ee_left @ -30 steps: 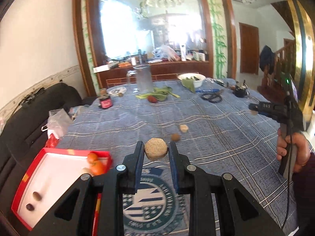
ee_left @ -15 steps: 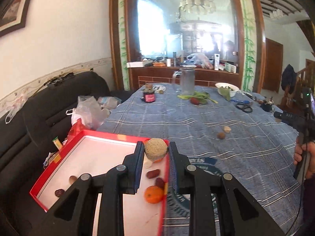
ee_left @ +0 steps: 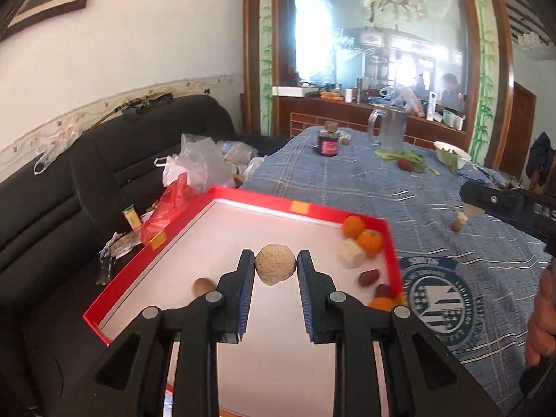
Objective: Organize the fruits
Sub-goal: 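Carry the tan ball with the left gripper while the right gripper carries the beige chunk over the tray, then open the left gripper to drop the tan ball while the right gripper releases the beige chunk into the tray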
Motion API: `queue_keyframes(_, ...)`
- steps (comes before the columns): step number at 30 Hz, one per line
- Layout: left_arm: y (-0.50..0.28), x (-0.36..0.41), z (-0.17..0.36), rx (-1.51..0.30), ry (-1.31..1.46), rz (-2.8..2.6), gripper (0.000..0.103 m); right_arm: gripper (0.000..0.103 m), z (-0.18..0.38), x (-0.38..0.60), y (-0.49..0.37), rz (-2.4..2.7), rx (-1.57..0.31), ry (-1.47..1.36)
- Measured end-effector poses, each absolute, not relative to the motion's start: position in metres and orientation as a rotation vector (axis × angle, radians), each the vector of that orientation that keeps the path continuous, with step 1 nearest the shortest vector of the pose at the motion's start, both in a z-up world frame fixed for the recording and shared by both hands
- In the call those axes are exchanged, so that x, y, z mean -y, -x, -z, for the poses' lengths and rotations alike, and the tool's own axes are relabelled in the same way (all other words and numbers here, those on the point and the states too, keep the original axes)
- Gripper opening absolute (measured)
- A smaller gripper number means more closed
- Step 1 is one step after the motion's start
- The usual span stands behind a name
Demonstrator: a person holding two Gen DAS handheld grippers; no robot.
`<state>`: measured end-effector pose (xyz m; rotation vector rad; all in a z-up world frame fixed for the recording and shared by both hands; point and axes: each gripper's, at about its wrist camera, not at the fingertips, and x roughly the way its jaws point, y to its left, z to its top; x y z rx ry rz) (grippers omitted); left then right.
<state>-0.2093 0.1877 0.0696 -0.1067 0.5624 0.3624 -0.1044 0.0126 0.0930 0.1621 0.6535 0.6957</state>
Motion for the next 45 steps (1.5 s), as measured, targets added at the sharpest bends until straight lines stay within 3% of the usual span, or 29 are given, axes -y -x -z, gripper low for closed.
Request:
queue_keyframes(17,0.217,-0.231,-0.046,-0.620,0.124,-0.474,0.024,0.031,-0.035,-0.107,0.158,-0.942,-0.885,-0.012)
queue_keyframes(35,0.211,-0.230,-0.034,-0.688,0.079,-0.517,0.025,0.031,-0.023,-0.119,0.171,-0.963,-0.916,0.104)
queue_keyframes(38,0.212,-0.232,-0.035,-0.689,0.079,-0.527,0.033,0.031,-0.025,-0.114,0.171,-0.985,-0.918,0.084)
queue_keyframes(40,0.213,-0.232,-0.038,-0.686,0.079,-0.542,0.045,0.033,-0.029,-0.108,0.170,-0.999,-0.912,0.062)
queue_keyframes(45,0.216,-0.230,-0.047,-0.660,0.087,-0.560,0.052,0.042,-0.054,-0.079,0.164,-1.004,-0.816,-0.021)
